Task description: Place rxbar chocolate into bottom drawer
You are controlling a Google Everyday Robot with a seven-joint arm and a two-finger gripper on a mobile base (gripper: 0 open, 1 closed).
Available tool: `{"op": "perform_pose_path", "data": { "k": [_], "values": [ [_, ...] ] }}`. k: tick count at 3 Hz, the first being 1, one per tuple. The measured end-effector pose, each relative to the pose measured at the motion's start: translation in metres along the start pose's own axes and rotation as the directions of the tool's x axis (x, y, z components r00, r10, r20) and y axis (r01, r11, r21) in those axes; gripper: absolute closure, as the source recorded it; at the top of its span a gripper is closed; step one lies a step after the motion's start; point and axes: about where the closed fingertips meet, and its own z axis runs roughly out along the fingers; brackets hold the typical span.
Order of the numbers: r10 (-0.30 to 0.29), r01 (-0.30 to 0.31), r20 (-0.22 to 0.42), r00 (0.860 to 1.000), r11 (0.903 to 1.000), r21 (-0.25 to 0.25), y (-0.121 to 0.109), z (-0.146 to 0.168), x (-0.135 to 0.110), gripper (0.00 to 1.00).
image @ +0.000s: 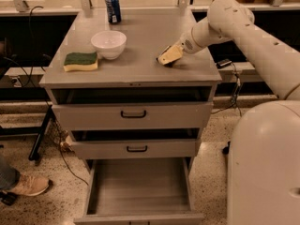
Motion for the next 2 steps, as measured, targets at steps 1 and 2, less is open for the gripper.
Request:
{"op": "perform_pose_path", "data": {
  "k": [1,2],
  "values": [
    [0.000,0.000,0.000,1.000,1.0000,0.000,0.0000,-0.0002,-0.0002,1.00],
    [0.000,0.000,0.000,1.000,1.0000,0.000,-0.0001,-0.0005,-0.0005,1.00]
  ]
}}
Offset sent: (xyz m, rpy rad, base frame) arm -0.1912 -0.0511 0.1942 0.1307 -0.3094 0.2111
